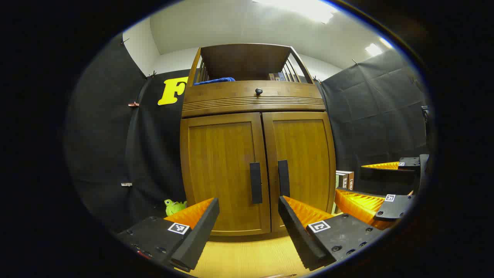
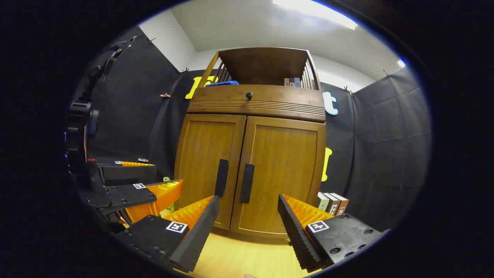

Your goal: Open the right door of the double-door shoe cabinet with the right hand, and open the left door with the left hand.

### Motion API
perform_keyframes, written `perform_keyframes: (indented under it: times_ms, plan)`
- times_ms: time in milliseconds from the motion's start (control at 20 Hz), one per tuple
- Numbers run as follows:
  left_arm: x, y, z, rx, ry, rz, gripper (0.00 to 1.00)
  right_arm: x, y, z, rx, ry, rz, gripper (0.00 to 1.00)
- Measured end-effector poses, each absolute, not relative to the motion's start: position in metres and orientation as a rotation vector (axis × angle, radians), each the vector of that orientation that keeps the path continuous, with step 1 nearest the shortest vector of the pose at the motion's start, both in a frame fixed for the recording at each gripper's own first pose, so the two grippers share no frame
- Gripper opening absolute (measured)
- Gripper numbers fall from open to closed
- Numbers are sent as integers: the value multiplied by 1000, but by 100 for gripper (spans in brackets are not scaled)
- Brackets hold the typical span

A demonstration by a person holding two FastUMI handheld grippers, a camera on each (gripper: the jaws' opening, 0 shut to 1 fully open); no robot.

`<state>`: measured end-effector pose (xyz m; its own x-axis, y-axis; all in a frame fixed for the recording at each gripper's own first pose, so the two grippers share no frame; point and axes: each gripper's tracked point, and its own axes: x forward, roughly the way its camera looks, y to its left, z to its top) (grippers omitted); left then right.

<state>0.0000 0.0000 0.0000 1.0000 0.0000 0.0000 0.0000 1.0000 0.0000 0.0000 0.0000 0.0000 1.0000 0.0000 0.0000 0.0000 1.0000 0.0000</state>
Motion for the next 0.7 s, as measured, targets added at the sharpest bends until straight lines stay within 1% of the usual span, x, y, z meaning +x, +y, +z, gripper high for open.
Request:
perform_keyframes:
  times_ms: [350,700]
  plan:
    - [3,4,8,-46,-14,-19,95,4,4,4,25,-25,19,96]
    - [8,11,6,-57,-6,-26,95,10,2,7,48,-47,-6,96]
